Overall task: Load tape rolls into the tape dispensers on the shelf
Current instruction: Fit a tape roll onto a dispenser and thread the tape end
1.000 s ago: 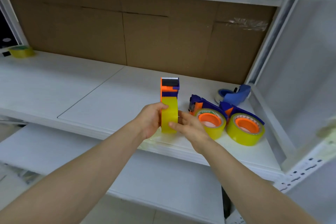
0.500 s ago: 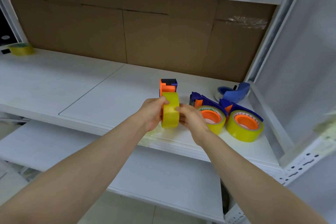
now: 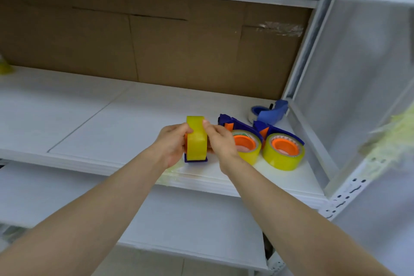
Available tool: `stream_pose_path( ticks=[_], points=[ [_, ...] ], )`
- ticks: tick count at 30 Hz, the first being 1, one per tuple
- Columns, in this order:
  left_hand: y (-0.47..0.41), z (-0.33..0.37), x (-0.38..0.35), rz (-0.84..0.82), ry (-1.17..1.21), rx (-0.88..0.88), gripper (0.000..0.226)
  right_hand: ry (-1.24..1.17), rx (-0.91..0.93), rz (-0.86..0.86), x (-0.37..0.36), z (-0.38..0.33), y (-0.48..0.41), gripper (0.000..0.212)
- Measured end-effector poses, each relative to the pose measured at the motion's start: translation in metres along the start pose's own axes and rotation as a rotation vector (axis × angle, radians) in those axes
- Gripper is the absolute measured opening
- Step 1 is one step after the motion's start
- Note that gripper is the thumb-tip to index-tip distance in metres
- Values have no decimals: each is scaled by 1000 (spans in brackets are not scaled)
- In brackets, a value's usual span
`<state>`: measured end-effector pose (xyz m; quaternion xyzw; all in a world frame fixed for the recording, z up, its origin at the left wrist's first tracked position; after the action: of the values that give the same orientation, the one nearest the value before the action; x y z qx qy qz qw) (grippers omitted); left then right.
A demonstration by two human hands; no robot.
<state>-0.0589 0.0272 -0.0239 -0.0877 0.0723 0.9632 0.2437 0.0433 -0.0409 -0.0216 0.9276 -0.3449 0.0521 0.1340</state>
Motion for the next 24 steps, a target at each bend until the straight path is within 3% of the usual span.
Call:
stream_pose_path(
  ticks=[3, 8, 12, 14, 16, 20, 24],
  points=[
    [3, 3, 1, 16, 4, 6, 20, -87, 79, -125, -1, 10, 11, 33],
    [-1, 2, 1, 105, -28, 48, 32, 17, 167, -141, -2, 11, 9, 35],
    [0, 4, -1, 127, -28, 50, 20, 236, 206, -81, 2, 4, 6, 42],
    [3, 4, -2, 105, -24, 49, 14, 353, 321, 25, 8, -8, 4, 51],
    [5, 4, -2, 92, -26, 47, 12, 486, 414, 5, 8, -22, 1, 64],
    [5, 4, 0, 81, 2, 56, 14, 771, 473, -118, 2, -38, -1, 49],
    [7, 5, 0, 84, 4, 69, 13, 831, 494, -98, 2, -43, -1, 46]
  ],
)
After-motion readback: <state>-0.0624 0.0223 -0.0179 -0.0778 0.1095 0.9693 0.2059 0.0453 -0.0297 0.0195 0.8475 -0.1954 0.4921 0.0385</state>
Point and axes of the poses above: each hand's wrist, its own y-axis away from the middle knuckle, its own x-axis out of the back of the hand, z = x × y, the point moved 4 cm from there along -y, towards the middle knuckle, and after that the axes turned 9 degrees about -x, right-handed, at the moved point
